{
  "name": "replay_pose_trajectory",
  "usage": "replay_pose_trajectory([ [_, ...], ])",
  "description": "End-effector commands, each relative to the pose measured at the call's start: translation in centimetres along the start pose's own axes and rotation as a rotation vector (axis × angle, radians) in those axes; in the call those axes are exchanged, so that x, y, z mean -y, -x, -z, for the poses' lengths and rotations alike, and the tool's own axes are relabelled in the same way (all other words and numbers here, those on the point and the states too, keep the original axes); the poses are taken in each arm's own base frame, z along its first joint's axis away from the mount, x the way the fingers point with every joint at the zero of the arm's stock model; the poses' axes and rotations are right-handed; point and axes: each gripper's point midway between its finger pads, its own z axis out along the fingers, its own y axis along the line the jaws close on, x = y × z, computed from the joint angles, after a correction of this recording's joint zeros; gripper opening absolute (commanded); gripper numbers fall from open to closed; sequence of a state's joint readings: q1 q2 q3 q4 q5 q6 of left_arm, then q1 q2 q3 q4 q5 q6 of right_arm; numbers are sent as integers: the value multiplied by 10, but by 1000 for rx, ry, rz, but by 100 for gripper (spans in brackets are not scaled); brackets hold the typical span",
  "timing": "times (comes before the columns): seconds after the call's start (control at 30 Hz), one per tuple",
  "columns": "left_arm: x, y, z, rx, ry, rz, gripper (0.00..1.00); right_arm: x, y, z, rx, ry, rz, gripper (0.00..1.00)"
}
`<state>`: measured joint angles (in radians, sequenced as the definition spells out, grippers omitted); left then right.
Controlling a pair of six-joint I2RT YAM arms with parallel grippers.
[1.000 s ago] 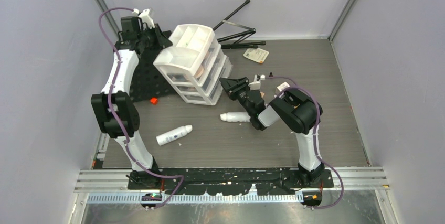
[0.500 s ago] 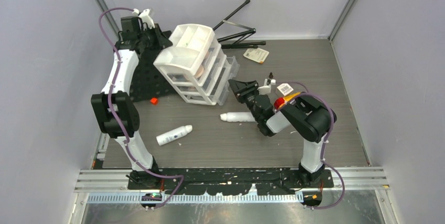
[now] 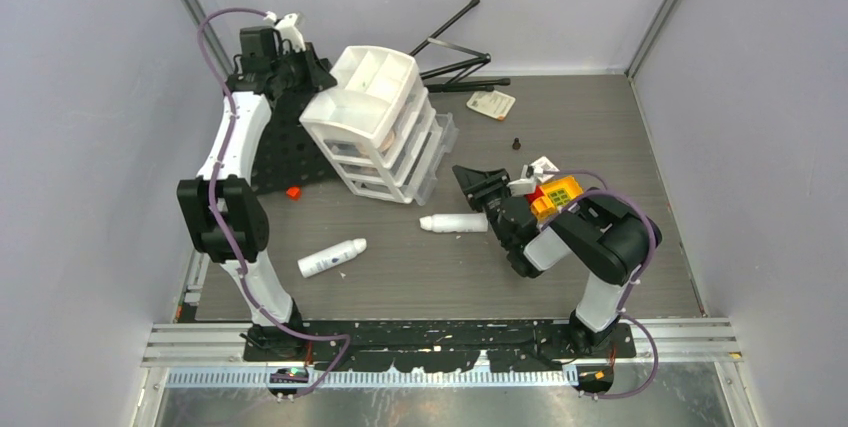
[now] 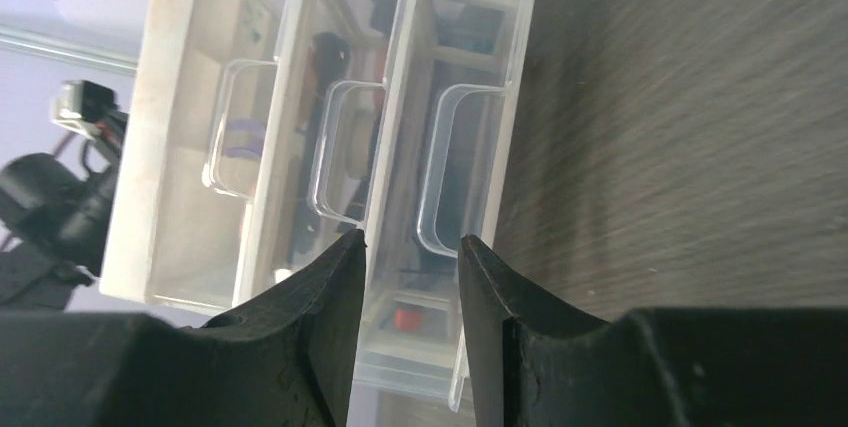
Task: Organize the makeup
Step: Open the drawer in the storage box.
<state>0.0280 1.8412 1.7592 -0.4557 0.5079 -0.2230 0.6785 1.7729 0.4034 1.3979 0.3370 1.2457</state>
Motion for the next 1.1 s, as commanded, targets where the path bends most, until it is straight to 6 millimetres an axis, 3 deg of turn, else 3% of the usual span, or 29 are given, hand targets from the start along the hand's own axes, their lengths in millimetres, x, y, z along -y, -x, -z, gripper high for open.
replay_pose_trajectory([
  [0.0, 30, 5, 3, -1, -1, -81, 0, -13, 23, 7, 80, 31, 41, 45],
  [0.3, 57, 7, 3, -7, -30, -136, 0, -22, 13, 1, -8, -13, 157, 49],
  [0.5, 75, 0, -1, -23, -61, -162, 0, -11, 21, -3, -60, -271, 320, 55],
  [0.63, 85, -2, -1, -28, -78, -181, 14, -12, 36, -4, -46, -387, 408, 70],
  [0.8, 95, -7, -1, -47, -92, -206, 19, -7, 33, -13, -91, -476, 457, 74],
  [1.0, 98, -7, 8, -59, -70, -250, 0, 15, 22, -18, -127, -520, 424, 74],
  [1.07, 98, -5, 14, -56, -55, -272, 0, 17, 20, -20, -135, -529, 426, 74],
])
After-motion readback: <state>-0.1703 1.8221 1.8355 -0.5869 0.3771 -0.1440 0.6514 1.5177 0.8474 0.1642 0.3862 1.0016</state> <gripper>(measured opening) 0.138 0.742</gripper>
